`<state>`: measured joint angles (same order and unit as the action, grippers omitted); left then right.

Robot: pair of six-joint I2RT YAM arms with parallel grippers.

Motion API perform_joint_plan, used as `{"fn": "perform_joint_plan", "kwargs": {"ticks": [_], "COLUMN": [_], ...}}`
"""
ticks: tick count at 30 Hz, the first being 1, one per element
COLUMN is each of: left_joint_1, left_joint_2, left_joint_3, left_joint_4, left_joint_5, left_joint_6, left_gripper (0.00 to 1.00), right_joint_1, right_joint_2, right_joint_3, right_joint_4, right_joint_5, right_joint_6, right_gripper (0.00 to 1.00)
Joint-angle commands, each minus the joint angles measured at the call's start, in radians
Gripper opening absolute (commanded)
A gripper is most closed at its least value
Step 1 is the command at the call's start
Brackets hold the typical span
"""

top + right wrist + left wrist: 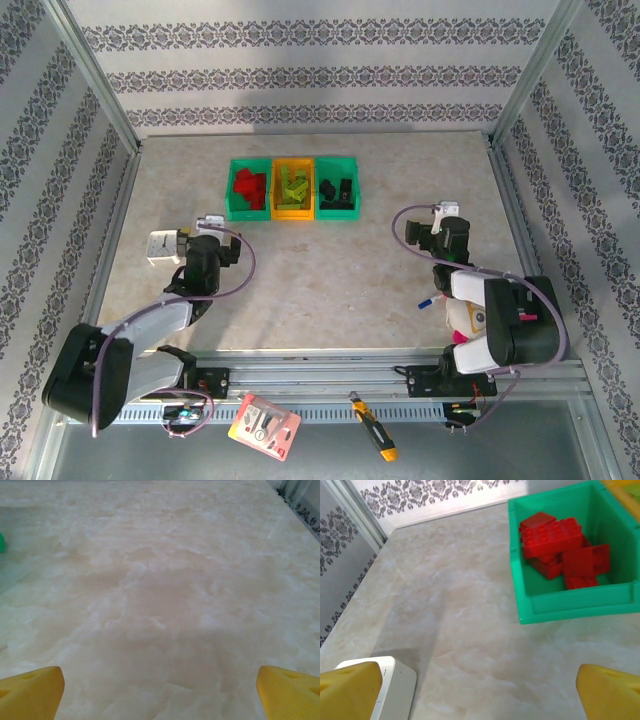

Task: Sort the legos into containers by color
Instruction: Reset both arms

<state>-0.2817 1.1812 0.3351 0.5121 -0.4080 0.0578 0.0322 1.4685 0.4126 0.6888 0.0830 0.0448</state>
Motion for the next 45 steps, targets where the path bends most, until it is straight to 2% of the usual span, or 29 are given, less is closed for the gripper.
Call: {"fn": "perform_joint_plan", "kwargs": {"ticks": [1, 8, 11, 12, 14, 16, 18, 20, 45], "left_joint_1": [0.052, 0.189, 0.215, 0.216, 0.219, 0.226, 0.23, 0.23, 0.231], "left_joint_2": [0.078, 0.277, 0.432, 0.429, 0.401, 0.426, 0.41, 0.42, 0.417], "left_joint_3": [-0.056, -0.028, -0.018, -0.011, 0.028, 0.023, 0.032, 0.025, 0.03], "left_joint_4": [0.244, 0.466, 0.608, 0.594, 0.46, 0.525, 0.471, 0.513, 0.492], "left_joint_5": [0.065, 0.28, 0.291, 0.262, 0.215, 0.206, 0.211, 0.211, 0.221], "left_joint_6": [0.029, 0.004, -0.012, -0.024, -0.058, -0.059, -0.072, -0.059, -0.062], "left_gripper": [0.99, 0.99, 0.99, 0.99, 0.99, 0.99, 0.99, 0.99, 0.99], "right_joint_1": [-0.011, -0.015, -0.016, -0.016, -0.016, -0.016, -0.017, -0.016, -0.016], "right_joint_2": [0.06, 0.053, 0.054, 0.053, 0.054, 0.054, 0.054, 0.054, 0.054], "right_joint_3": [-0.03, -0.028, -0.028, -0.028, -0.028, -0.028, -0.028, -0.028, -0.029], "right_joint_4": [0.246, 0.23, 0.23, 0.23, 0.23, 0.23, 0.231, 0.231, 0.233], "right_joint_5": [-0.039, -0.04, -0.042, -0.042, -0.042, -0.042, -0.042, -0.042, -0.042], "right_joint_6": [-0.016, -0.013, -0.011, -0.012, -0.011, -0.013, -0.012, -0.011, -0.013], "right_gripper": [0.98, 0.98, 0.98, 0.98, 0.98, 0.98, 0.98, 0.98, 0.98]}}
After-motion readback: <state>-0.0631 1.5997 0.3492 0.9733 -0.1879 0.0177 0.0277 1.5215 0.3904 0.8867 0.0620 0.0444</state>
